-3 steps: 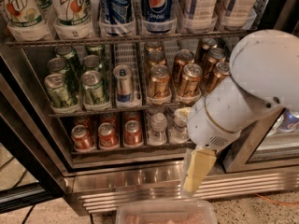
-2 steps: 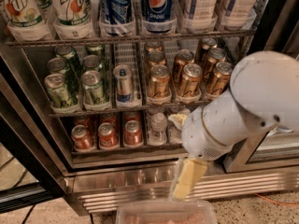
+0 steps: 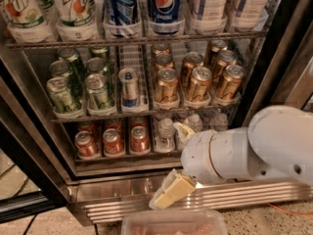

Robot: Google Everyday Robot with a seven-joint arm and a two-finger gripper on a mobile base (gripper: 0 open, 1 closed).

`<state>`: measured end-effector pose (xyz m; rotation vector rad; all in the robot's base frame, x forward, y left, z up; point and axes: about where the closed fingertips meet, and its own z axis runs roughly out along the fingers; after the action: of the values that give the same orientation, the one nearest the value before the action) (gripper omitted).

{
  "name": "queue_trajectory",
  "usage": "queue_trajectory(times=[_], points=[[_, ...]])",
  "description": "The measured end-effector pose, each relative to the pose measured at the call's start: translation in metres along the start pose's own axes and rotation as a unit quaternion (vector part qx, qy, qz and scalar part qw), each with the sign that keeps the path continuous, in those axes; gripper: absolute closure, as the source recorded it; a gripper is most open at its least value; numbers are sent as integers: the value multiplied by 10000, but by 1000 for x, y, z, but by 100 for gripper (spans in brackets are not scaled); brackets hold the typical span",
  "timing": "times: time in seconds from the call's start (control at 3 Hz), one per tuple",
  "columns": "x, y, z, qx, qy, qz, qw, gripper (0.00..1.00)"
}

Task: Pick redbull can from middle shelf of fridge

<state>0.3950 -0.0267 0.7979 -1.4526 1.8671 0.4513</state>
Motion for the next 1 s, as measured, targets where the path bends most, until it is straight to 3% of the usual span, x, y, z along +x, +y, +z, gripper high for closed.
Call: queue_trajectory(times=[0.33, 0.67, 1.0], points=[[-9, -19, 7, 684, -503, 330, 9958, 0], [-15, -48, 11, 1282, -911, 623, 9856, 0], [-24, -67, 20, 1581, -1297, 987, 9739, 0]])
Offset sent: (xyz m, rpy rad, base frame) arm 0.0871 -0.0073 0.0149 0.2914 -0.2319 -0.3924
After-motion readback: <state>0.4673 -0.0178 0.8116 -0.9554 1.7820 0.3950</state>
